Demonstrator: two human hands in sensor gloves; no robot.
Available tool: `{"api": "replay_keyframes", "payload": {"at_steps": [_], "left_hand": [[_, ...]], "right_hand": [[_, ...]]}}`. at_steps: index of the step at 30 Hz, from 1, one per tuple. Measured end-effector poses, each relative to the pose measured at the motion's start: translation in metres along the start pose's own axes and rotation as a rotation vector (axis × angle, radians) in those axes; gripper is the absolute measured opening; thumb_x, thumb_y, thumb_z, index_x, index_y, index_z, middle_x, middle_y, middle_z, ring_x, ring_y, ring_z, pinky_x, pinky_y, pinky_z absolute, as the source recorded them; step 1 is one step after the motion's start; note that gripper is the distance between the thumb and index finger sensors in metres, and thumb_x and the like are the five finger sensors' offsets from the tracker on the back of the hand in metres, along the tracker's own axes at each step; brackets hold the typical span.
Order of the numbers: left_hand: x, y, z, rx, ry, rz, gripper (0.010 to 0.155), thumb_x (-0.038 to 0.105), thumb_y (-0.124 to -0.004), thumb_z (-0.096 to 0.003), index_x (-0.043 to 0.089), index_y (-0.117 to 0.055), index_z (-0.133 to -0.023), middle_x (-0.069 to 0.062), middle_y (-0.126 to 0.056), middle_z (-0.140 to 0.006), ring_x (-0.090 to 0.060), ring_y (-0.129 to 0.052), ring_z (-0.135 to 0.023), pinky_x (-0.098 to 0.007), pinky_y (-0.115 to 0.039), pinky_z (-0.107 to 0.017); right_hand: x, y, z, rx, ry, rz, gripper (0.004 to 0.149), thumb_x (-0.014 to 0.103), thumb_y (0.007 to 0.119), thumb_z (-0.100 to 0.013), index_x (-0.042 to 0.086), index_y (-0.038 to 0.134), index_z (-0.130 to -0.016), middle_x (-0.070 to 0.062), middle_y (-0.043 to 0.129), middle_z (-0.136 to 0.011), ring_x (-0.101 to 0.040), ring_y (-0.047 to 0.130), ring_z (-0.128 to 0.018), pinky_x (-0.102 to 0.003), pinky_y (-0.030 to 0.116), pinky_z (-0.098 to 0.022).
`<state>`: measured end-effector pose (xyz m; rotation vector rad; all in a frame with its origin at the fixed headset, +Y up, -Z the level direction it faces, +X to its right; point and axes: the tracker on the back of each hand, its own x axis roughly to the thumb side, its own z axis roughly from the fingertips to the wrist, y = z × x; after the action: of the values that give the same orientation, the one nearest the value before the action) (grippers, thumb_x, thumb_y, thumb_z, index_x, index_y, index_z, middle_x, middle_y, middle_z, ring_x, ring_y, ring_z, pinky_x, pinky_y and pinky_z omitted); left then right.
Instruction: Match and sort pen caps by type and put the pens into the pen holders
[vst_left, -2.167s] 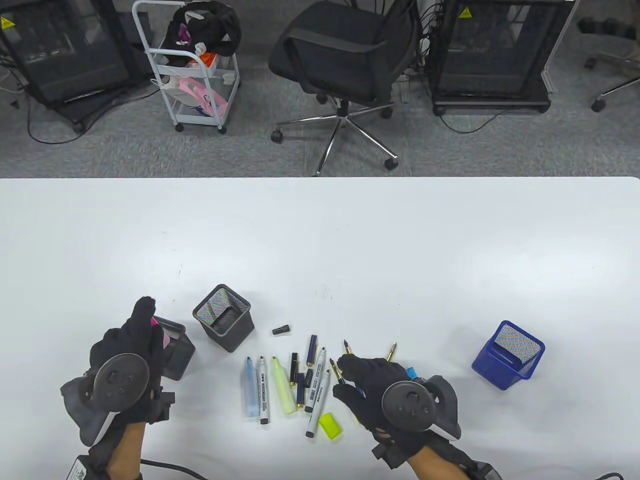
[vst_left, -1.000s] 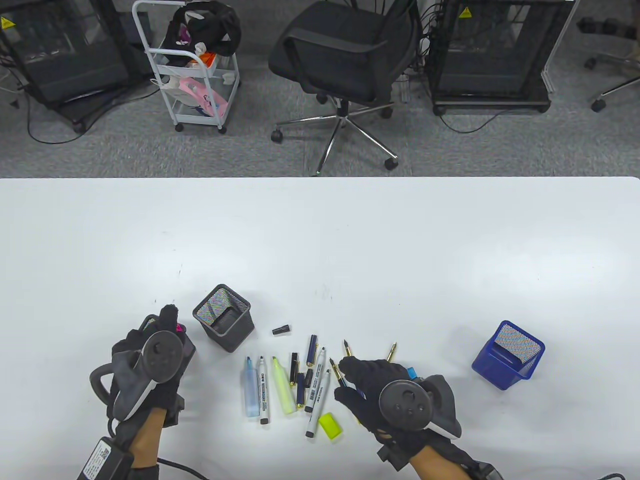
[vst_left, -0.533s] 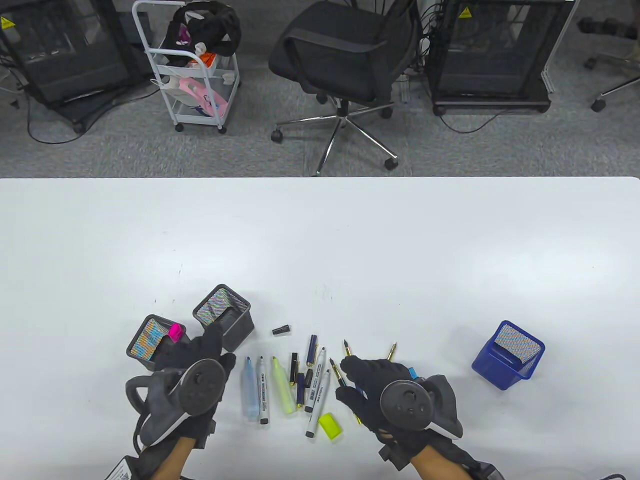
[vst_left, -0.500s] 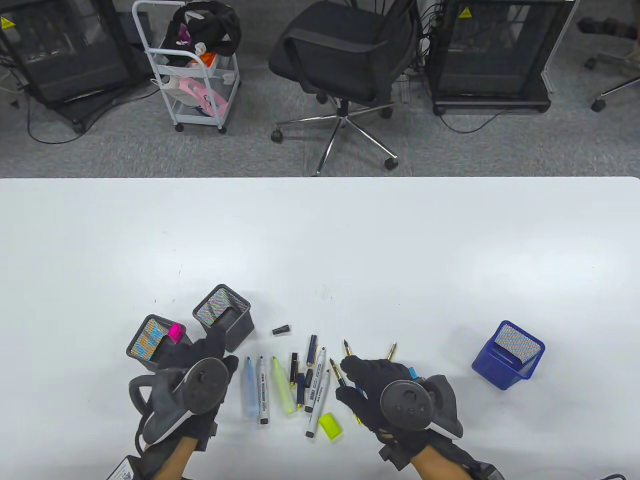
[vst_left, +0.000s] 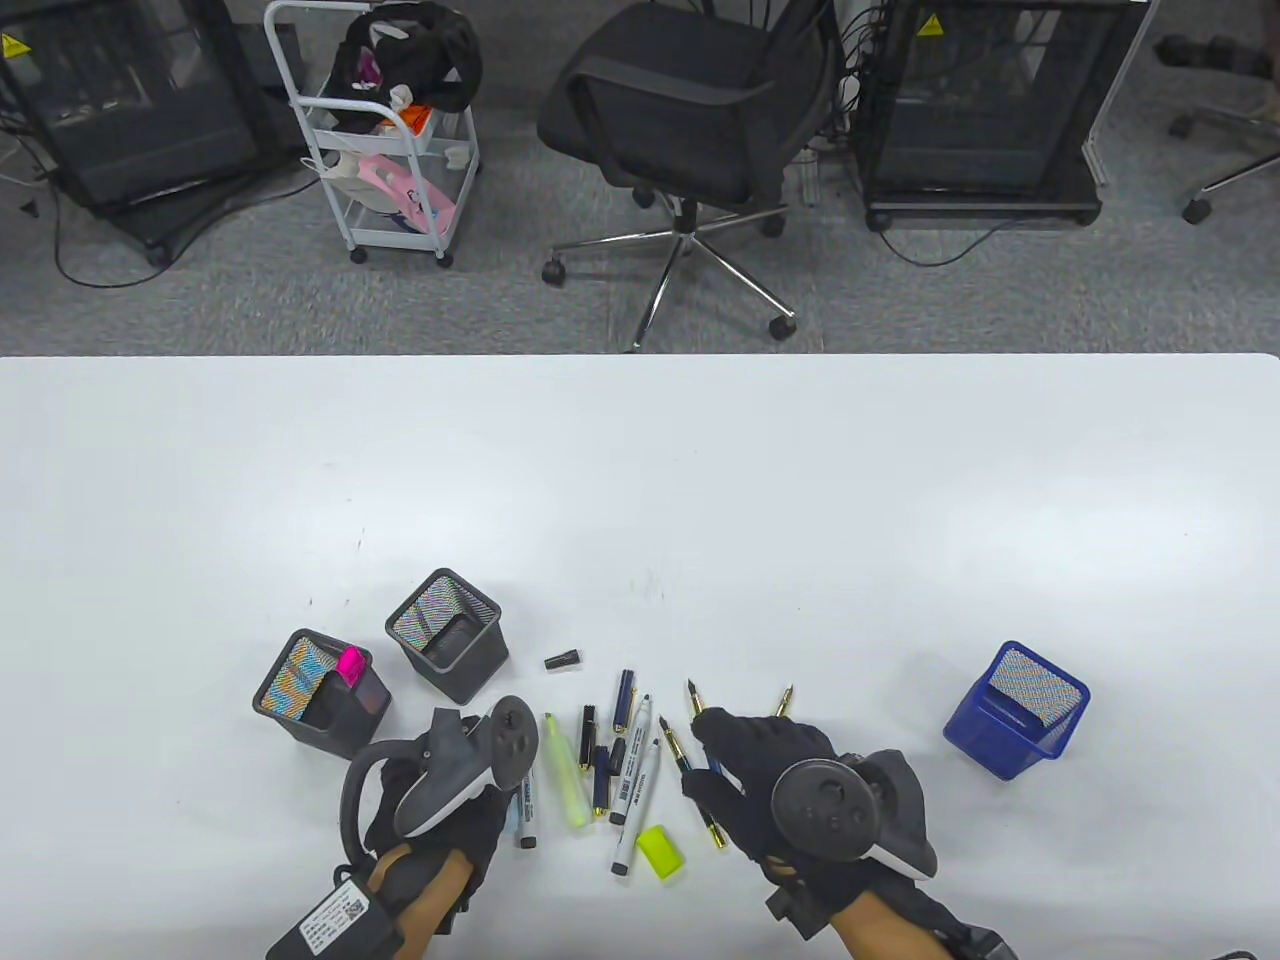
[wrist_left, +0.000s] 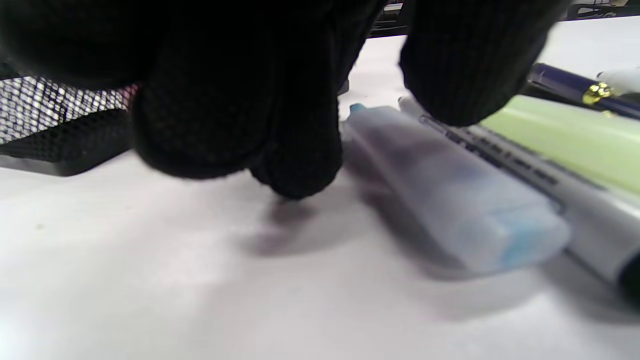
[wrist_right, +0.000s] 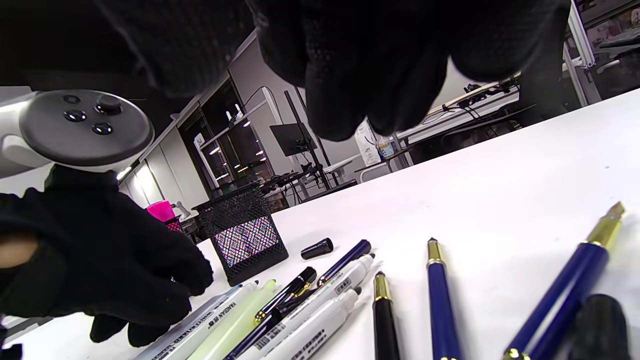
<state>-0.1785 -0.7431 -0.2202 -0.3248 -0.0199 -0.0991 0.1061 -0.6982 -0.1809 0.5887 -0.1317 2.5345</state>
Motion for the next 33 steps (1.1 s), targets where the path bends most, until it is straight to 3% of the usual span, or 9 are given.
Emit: {"api": "replay_keyframes", "payload": {"at_steps": [16, 27, 33], "left_hand": [[-0.003, 0.0, -0.01, -0.058, 0.058, 0.075, 0.077, 0.045, -0.09, -0.0423, -0.001, -0.073, -0.101, -0.021, -0.107, -0.07, -0.032, -0.109, -0.04, -0.06, -0.087, -0.034], [-0.004, -0.001, -0.011, -0.053, 0.064, 0.062, 0.079, 0.034, -0.095, -0.0416, -0.006, -0.067, -0.103, -0.022, -0.105, -0.07, -0.031, -0.107, -0.039, -0.061, -0.086, -0.035], [-0.009, 0.026, 0.009, 0.067, -0.066, 0.212, 0.064, 0.035, -0.092, -0.0429, -0.002, -0.079, -0.094, -0.023, -0.103, -0.072, -0.032, -0.104, -0.043, -0.065, -0.083, -0.041]], "right_hand": [[-0.002, 0.001, -0.001, 0.013, 0.007, 0.011, 0.062, 0.048, 0.082, -0.045, 0.01, 0.072, -0.092, -0.015, 0.095, -0.082, -0.038, 0.096, -0.072, -0.058, 0.077, -0.057], [-0.002, 0.0, -0.002, 0.012, 0.014, 0.011, 0.061, 0.048, 0.082, -0.045, 0.01, 0.072, -0.092, -0.015, 0.095, -0.082, -0.038, 0.096, -0.073, -0.058, 0.077, -0.057], [-0.006, -0.005, 0.0, -0.009, 0.03, -0.011, 0.061, 0.047, 0.082, -0.045, 0.01, 0.072, -0.092, -0.015, 0.095, -0.082, -0.038, 0.096, -0.072, -0.058, 0.077, -0.057]]}}
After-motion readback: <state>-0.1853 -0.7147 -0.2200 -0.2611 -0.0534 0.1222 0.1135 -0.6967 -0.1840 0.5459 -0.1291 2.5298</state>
